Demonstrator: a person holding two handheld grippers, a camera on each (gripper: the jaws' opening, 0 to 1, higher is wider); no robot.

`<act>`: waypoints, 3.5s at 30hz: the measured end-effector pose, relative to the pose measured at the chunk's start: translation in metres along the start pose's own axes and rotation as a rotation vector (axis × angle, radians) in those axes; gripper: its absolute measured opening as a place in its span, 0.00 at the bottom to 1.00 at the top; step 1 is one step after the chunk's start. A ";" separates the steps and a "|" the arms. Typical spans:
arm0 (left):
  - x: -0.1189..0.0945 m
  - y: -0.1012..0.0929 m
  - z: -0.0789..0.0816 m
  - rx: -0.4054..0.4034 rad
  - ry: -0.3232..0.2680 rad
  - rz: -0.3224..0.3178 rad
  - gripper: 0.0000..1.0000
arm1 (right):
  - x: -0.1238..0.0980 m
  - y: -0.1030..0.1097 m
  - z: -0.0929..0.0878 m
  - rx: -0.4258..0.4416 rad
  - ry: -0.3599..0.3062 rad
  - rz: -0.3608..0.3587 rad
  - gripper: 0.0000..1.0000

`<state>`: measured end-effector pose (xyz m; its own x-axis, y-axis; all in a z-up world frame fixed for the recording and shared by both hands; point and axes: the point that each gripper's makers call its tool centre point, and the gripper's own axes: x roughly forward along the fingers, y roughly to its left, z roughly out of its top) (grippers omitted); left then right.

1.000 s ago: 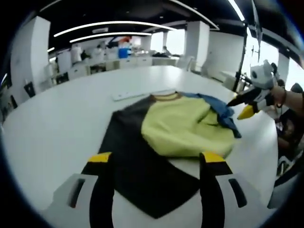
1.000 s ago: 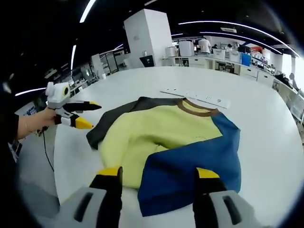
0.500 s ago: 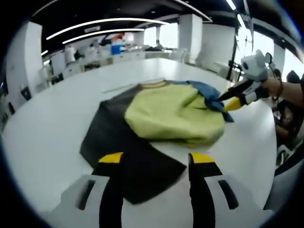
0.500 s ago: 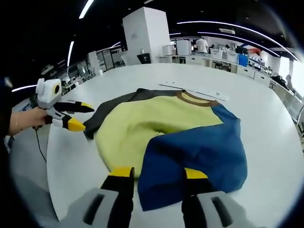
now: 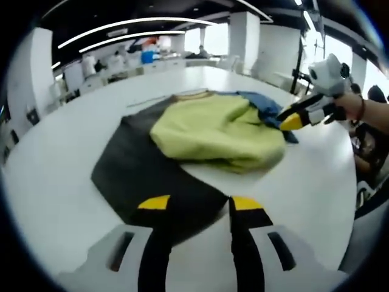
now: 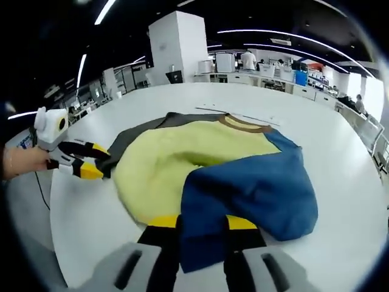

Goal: Fold the garment on the visible template until the final outline fits inside the template.

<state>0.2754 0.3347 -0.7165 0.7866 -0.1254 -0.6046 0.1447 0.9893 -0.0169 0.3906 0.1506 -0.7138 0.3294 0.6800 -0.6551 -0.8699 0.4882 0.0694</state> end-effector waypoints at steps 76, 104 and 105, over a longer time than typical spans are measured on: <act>-0.052 0.099 0.001 -0.004 0.011 0.277 0.00 | -0.094 -0.108 0.023 0.073 -0.023 -0.238 0.00; -0.072 0.147 0.000 -0.084 -0.015 0.410 0.00 | -0.146 -0.220 -0.036 0.259 0.119 -0.501 0.00; -0.073 0.148 -0.001 -0.086 -0.015 0.412 0.00 | -0.147 -0.223 -0.038 0.265 0.123 -0.507 0.00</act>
<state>0.2394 0.4908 -0.6757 0.7769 0.2820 -0.5629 -0.2346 0.9593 0.1569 0.5222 -0.0788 -0.6616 0.6217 0.2648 -0.7371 -0.4878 0.8672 -0.0999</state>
